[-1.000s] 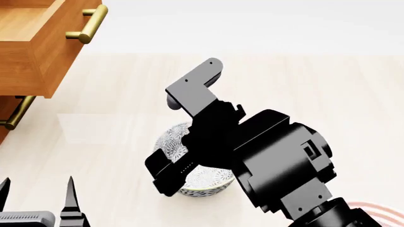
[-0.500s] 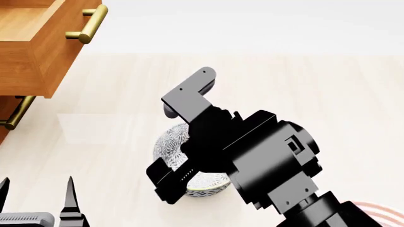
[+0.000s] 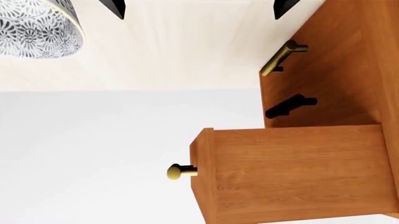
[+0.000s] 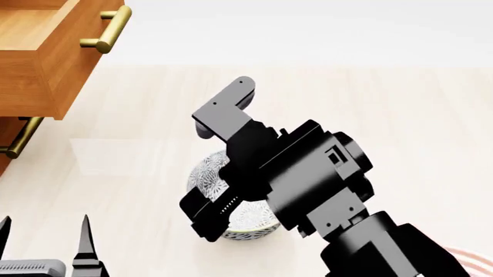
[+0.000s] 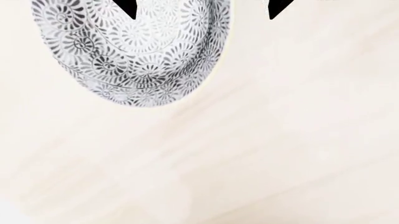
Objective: Put the bowl on the plate.
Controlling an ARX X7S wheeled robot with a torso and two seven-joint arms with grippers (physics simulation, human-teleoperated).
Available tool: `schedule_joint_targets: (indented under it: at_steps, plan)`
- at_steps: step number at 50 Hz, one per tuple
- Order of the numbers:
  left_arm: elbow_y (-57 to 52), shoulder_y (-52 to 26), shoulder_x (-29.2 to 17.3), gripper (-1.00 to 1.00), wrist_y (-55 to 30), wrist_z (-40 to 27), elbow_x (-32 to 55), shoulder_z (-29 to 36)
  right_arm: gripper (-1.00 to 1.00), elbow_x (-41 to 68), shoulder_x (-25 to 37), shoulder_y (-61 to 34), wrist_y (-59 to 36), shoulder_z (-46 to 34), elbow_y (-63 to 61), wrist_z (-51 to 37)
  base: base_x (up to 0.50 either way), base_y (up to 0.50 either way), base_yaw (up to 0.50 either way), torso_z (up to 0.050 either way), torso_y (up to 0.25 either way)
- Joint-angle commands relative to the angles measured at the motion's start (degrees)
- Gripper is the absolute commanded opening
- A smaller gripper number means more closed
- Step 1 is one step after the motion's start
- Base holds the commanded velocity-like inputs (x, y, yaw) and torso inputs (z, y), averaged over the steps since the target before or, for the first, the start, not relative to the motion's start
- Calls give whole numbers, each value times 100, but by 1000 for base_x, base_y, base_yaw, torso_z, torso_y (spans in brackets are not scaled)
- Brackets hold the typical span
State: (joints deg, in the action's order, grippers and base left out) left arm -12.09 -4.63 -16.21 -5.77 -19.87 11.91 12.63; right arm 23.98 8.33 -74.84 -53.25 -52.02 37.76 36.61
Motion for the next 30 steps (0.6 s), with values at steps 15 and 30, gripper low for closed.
schedule_joint_targets:
  at_steps: [15,30]
  plan:
    - [-18,-14,-38,100,-15,-64,9,49,100,-174,-362,-54,744,-278,1104,333,0,0,0,0,0]
    - [15,-6,-64,100,25,-80,42,56,100,-191,-511,2,898,-389,1316,368,0,0,0,0,0]
